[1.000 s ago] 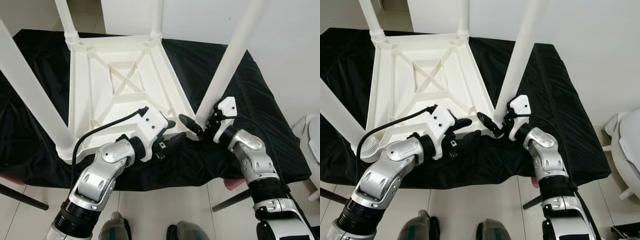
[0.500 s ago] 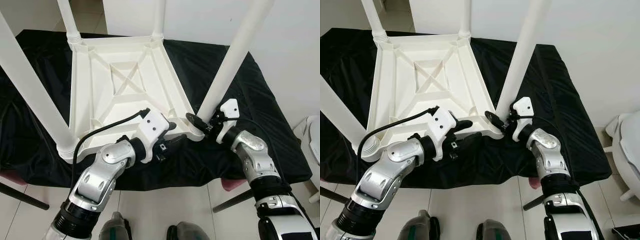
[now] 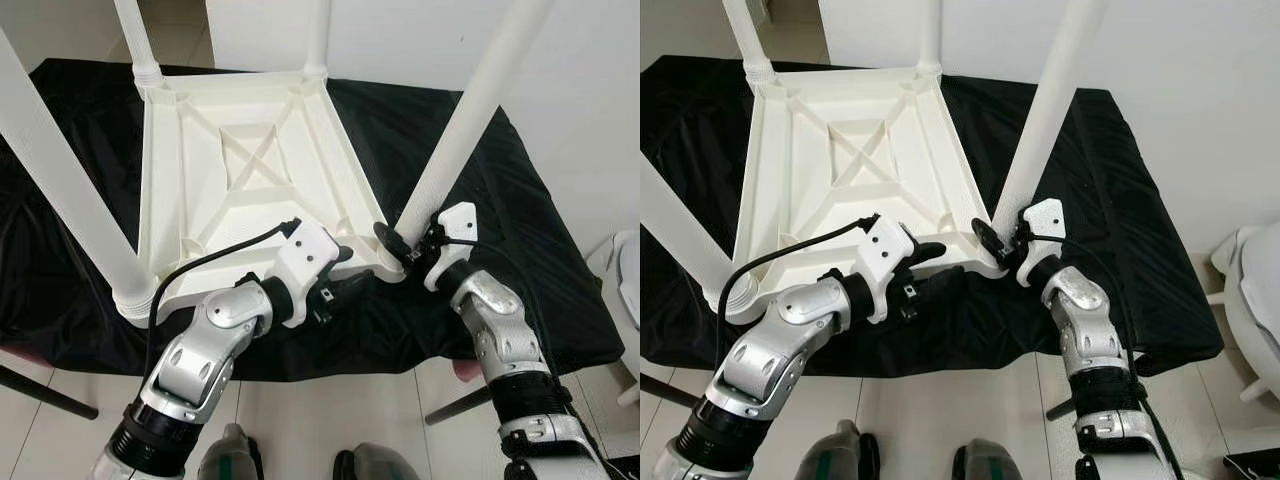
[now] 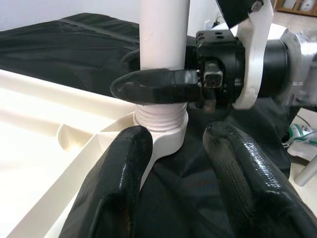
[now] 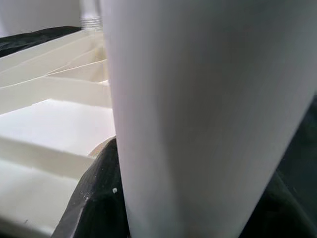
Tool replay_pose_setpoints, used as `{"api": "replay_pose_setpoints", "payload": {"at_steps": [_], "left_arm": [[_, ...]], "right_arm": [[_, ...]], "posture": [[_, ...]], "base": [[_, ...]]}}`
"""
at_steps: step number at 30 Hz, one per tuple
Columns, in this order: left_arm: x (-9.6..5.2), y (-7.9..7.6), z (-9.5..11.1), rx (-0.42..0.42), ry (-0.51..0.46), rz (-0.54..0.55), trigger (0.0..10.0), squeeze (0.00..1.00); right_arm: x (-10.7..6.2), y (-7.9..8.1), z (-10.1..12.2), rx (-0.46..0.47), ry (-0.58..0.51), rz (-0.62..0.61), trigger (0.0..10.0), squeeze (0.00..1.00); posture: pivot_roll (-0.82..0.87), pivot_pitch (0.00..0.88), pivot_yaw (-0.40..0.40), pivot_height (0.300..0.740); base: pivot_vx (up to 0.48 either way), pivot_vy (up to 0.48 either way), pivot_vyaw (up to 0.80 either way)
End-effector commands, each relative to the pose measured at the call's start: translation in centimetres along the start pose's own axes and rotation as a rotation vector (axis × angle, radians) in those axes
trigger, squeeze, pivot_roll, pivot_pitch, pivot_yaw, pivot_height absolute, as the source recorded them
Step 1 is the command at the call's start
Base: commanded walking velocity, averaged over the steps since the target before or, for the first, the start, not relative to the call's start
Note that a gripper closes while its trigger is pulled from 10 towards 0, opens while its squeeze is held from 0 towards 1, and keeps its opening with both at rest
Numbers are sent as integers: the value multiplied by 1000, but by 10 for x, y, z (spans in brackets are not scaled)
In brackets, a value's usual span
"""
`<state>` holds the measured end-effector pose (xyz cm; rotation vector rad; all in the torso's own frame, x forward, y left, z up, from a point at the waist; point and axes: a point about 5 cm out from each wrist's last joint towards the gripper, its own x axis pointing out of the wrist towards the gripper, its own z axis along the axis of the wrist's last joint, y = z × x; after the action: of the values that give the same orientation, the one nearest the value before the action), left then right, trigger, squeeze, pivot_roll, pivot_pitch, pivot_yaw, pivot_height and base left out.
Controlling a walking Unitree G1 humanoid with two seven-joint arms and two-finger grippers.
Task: Building children table
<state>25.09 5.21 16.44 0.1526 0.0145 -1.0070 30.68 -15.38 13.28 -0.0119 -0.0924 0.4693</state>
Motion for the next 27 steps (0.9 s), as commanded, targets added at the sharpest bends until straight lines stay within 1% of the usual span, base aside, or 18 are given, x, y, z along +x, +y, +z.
{"api": "replay_pose_setpoints", "payload": {"at_steps": [1, 2, 3, 4, 5, 6, 8, 9, 10, 11, 15, 19, 20, 21, 27], "left_arm": [[1, -1, -4, -7, 10, 3, 10000, 0], [2, -1, -4, -7, 12, 4, 10000, 0], [2, -1, -4, -7, 12, 4, 10000, 0], [2, 0, -5, -5, 12, 5, 10000, 0], [2, 0, -5, -4, 13, 5, 10000, 0], [2, 0, -5, -4, 13, 5, 10000, 0], [2, 2, -6, 0, 16, 10, 10000, 0], [2, 2, -6, 0, 16, 10, 10000, 0], [2, 3, -6, 2, 16, 19, 10000, 0], [2, 5, -6, 6, 14, 28, 10000, 0], [2, 8, -5, 6, 8, 48, 10000, 0], [2, 10, -4, 7, 2, 57, 10000, 0], [2, 10, -4, 5, 1, 59, 10000, 0], [2, 11, -4, 6, 2, 61, 10000, 0], [2, 10, -6, 1, 6, 57, 10000, 0]], "right_arm": [[-1, 4, -3, 15, 22, -34, 10000, 0], [-1, 11, -1, 32, 12, -52, 10000, 0], [-1, 11, -1, 32, 12, -52, 10000, 0], [-1, 17, 0, 36, 7, -70, 10000, 0], [-1, 21, 1, 39, 8, -118, 10000, 0], [-1, 21, 1, 39, 8, -118, 10000, 0], [-2, 25, 3, 44, 24, -240, 10000, 0], [-2, 25, 3, 44, 24, -240, 10000, 0], [-4, 26, 2, 58, 48, -336, 10000, 0], [-5, 28, 1, 63, 53, -359, 10000, 0], [-6, 33, 1, 52, 72, -373, 10000, 0], [-8, 33, 4, 54, 78, -387, 10000, 0], [-8, 32, 4, 61, 79, -386, 10000, 133], [-9, 31, 4, 64, 80, -389, 10000, 1000], [-10, 36, 6, 71, 78, -366, 10000, 1000]], "posture": [[-138, 31, -30, 740], [-138, 31, -30, 740], [-138, 31, -30, 740], [-140, 34, -31, 740], [-141, 37, -33, 740], [-141, 37, -33, 740], [-139, 42, -38, 740], [-139, 42, -38, 740], [-139, 43, -39, 740], [-134, 47, -42, 740], [-131, 52, -44, 740], [-139, 56, -44, 740], [-142, 56, -43, 740], [-142, 55, -43, 740], [-152, 51, -33, 740]], "base": [[0, 0, 0], [0, 0, 0], [0, 0, 0], [0, 0, 0], [0, 0, 0], [0, 0, 0], [0, 0, 0], [0, 0, 0], [0, 0, 0], [0, 0, 0], [0, 0, 0], [0, 0, 0], [0, 0, 0], [0, 0, 0], [0, 0, 0]]}}
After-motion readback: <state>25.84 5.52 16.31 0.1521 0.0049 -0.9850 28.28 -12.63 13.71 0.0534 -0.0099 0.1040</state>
